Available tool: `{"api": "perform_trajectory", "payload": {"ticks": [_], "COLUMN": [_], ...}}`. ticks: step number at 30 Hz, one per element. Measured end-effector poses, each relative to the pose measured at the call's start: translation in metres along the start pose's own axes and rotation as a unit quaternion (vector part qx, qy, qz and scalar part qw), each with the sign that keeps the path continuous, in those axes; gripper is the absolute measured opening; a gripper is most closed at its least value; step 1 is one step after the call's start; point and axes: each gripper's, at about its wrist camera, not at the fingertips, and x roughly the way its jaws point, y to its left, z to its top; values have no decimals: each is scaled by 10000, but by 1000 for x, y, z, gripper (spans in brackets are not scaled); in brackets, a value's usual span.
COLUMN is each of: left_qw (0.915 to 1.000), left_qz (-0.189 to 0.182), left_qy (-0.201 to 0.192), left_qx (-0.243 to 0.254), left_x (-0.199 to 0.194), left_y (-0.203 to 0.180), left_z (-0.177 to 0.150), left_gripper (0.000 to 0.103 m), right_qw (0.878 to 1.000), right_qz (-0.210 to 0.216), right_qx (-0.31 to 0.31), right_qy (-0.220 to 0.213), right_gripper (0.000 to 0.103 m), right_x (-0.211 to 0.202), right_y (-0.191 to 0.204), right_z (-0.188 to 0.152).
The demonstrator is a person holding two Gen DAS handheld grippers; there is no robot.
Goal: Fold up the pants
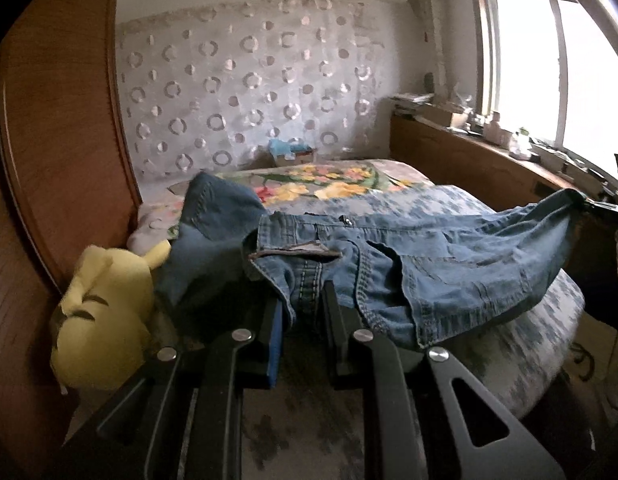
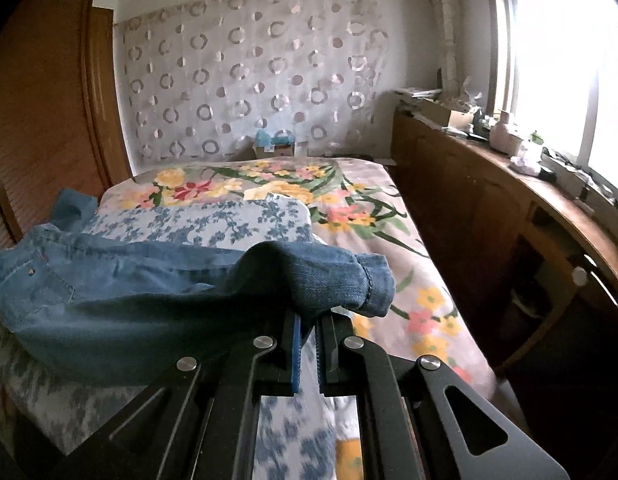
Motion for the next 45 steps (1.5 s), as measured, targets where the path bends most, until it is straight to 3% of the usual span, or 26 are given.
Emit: {"api": "perform_trajectory", "payload": {"ticks": [5, 14, 17, 19, 24, 28, 33, 40, 45], "left_qw": [9997, 9971, 9969, 9972, 9974, 9976, 9969, 9938, 9914], "left_qz": [-136, -252, -307, -321, -402, -502, -703, -1029, -1243], "left_qy": [219, 714, 717, 669, 562, 422, 286, 223, 175], "left_qx": [-54, 29, 48, 88, 204, 205, 197, 348, 382], "left_x": [-12, 0, -2, -5, -11, -11, -5, 11, 17], "left_y": [-6, -15, -16, -17, -24, -34, -52, -89, -111], "left_z": [-27, -52, -48, -47, -41, -34, -21, -6, 3], "left_gripper": [18, 20, 29, 41, 50, 78, 81, 81, 81], "right_qw": [10000, 9981, 9971, 9966, 9960, 9957, 9964, 9963, 9944], "right_qz": [83, 224, 266, 285, 311, 332, 307, 247, 195], "right_qx": [28, 364, 573, 659, 736, 759, 728, 803, 946], "right_qy": [-9, 450, 427, 400, 392, 416, 318, 193, 439], "right_gripper": [5, 6, 7, 9, 14, 22, 36, 37, 37], "right_x": [-33, -12, -10, -11, -20, -24, -34, -38, -22], "right_y": [-5, -10, -16, -18, -21, -18, -16, -18, -23], "right_z": [-21, -58, -65, -66, -69, -72, -74, -73, -78]}}
